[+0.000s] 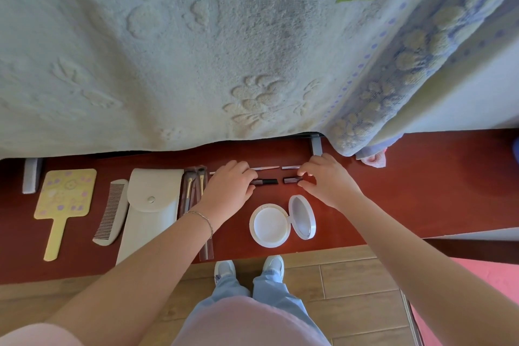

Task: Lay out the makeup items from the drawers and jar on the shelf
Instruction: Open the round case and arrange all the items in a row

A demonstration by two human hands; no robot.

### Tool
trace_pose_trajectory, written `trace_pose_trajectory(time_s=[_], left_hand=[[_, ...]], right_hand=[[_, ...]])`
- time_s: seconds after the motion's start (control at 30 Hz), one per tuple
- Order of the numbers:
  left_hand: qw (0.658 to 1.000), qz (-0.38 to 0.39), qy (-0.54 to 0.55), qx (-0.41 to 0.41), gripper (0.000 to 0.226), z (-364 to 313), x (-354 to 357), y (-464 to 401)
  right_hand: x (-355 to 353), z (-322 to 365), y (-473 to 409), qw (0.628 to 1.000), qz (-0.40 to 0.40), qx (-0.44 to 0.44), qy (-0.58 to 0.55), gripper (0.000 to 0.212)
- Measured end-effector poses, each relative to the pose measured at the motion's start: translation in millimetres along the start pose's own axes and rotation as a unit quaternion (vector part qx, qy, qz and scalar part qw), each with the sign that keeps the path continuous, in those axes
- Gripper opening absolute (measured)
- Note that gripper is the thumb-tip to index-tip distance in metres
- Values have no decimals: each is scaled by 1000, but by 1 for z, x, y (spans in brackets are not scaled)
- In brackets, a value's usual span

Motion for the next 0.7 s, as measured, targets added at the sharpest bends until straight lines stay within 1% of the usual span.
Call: trace_pose_trajectory(time_s=[0.17, 0.3, 0.37, 0.43, 0.47, 0.53, 0.6, 0.7], left_hand=[[1000, -13, -2, 2, 27, -2, -1, -3], [999, -32, 5, -11, 35, -4, -10, 0], [998, -51, 26, -30, 36, -5, -20, 7], [996, -48, 62, -45, 43, -9, -28, 21], [996, -33, 77, -41, 50, -14, -28, 29], [996, 7, 87, -12, 68, -31, -22, 47], [996, 46, 74, 10, 82, -45, -10, 60], [996, 60, 59, 21, 89, -52, 2, 68]], right_hand=[[-1, -3, 0, 1000, -11, 1, -3, 15], [-5, -2, 3, 1000, -18, -2, -6, 18], [-15, 2, 7, 998, -48, 2, -32, 20], [-26, 6, 14, 992, -68, 39, -97, 20], [-28, 9, 18, 986, -54, 68, -145, 21], [-18, 17, 30, 966, 29, 133, -220, 27], [-5, 25, 44, 949, 103, 169, -246, 35], [7, 28, 59, 936, 140, 199, -254, 46]])
Point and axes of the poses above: each hand's wrist, its own y-axis away from the middle knuckle, its own x-axis out of the palm, z = x × y, the point moved 9 cm from there along -y, towards the middle knuckle, and after that the axes turned 11 degrees about -y, right-handed, at the moved point
